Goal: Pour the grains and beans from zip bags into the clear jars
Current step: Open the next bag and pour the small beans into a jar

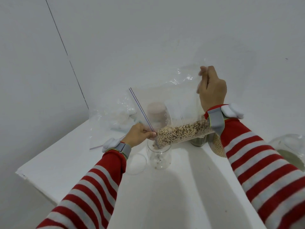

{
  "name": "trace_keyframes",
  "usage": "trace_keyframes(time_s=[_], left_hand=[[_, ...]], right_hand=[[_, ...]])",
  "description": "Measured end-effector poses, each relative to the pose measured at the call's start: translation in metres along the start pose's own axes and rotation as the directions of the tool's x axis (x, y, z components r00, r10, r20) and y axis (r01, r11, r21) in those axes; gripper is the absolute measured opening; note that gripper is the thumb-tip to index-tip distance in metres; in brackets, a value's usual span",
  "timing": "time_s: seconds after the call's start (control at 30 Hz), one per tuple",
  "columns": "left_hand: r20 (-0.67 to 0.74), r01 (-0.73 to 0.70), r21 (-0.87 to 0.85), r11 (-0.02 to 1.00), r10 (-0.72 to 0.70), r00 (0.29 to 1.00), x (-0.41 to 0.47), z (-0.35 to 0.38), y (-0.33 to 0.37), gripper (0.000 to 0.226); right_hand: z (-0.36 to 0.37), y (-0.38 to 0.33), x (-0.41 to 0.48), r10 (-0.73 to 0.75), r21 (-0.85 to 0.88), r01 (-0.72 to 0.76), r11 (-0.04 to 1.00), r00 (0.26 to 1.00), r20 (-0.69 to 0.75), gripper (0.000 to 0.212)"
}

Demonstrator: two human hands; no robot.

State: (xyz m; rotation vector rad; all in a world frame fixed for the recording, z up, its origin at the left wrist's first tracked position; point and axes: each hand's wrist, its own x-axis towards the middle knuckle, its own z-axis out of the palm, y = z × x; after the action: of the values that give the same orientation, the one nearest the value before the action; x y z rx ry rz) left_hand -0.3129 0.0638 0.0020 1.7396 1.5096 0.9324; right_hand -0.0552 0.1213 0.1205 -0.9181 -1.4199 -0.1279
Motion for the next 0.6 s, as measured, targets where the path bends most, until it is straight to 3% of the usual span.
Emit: trace_keyframes(time_s=[0.07,0.23,0.6], left_hand=[[-0.006,0.007,-0.008,1.0,-0.007,1.0,0.0,0.001,-0.003,0.008],[-0.07,0.002,0.015,1.0,-0.001,0.998,-0.001,0.008,-0.008,0.009],[-0.086,0.009,0.091,0.996,-0.001,0.996,0.006,0.01,-0.009,0.003]], right_hand=[[0.002,0.0,-0.001,-0.037,-0.098,0.035,0.995,0.999,-0.012,0.053],[0.004,-0.007,-0.009,-0.012,-0.044,0.01,0.999,0.998,-0.058,0.065],[0.001,-0.002,-0.008,0.06,-0.042,-0.061,0.997,0.998,-0.02,0.042]])
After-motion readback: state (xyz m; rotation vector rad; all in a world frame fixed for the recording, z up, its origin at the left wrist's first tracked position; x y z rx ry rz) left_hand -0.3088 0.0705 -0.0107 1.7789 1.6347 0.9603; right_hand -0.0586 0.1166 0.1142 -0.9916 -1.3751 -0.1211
